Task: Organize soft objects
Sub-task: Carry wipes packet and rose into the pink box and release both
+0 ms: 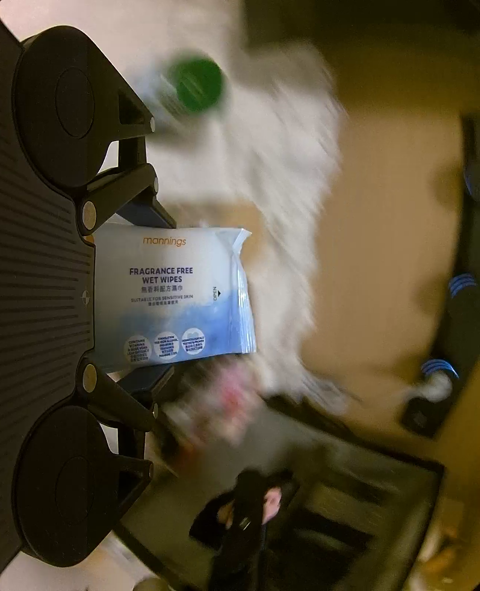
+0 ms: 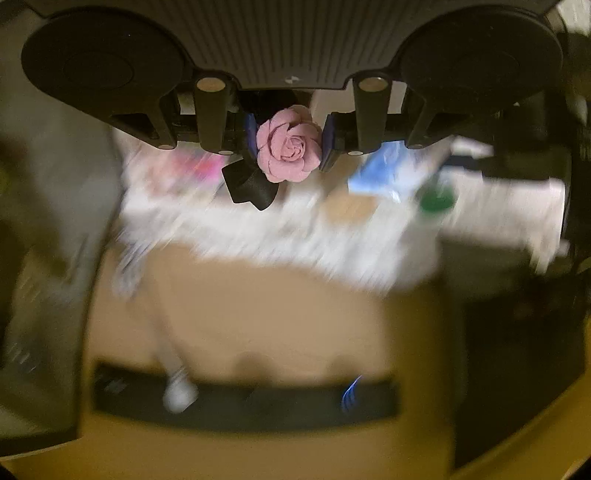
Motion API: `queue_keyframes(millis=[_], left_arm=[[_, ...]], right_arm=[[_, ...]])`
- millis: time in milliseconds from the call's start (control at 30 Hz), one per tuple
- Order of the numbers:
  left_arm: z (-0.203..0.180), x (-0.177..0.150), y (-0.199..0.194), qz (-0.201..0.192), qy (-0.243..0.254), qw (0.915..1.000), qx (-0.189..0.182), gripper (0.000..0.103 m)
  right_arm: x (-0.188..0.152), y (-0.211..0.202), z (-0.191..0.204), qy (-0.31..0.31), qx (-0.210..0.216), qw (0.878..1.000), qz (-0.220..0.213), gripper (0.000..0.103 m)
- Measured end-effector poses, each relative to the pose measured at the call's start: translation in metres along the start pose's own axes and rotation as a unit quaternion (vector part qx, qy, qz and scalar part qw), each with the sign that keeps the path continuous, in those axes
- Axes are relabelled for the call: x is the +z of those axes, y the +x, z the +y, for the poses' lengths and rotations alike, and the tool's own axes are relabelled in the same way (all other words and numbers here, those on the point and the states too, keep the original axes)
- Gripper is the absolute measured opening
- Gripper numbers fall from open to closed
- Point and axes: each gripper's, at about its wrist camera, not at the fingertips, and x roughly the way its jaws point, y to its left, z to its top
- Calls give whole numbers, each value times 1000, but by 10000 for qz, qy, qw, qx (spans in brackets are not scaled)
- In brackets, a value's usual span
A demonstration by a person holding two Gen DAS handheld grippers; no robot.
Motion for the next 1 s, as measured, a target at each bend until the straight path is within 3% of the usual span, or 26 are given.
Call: queue_keyframes(millis=[100, 200, 333, 367, 400, 567, 733, 800, 867, 1000], left_arm=[[-31, 29, 22, -202, 69, 9987, -465, 81], [-52, 41, 61, -256, 50, 9977, -623, 81], [-59, 24, 137, 493, 90, 9983, -306, 83], [-58, 17, 145, 511, 99, 9983, -242, 92], [-57, 12, 144, 347, 192, 9991, -163, 93], [-42, 24, 135, 264, -109, 9983, -504, 89], [-37, 30, 101, -145, -126, 9987, -474, 87], [-39, 30, 99, 18, -54, 9993, -365, 69], [-40, 27, 104, 328, 21, 9992, -240, 18], [-41, 21, 108, 370, 118, 9990, -210, 17]], right_arm=[[43, -6, -37, 352, -122, 9990, -231, 33], [66, -6, -62, 430, -413, 9972, -449, 33], [69, 9, -86, 650, -505, 9960, -338, 33], [65, 15, -90, 698, -491, 9960, -267, 33], [59, 22, -94, 758, -475, 9958, -176, 33], [40, 51, -115, 1192, -264, 9920, 331, 33], [41, 64, -123, 1229, -268, 9917, 276, 33], [40, 73, -122, 1277, -90, 9910, 385, 33], [39, 91, -119, 1416, 133, 9881, 591, 33], [44, 142, -109, 1512, 45, 9842, 917, 34]])
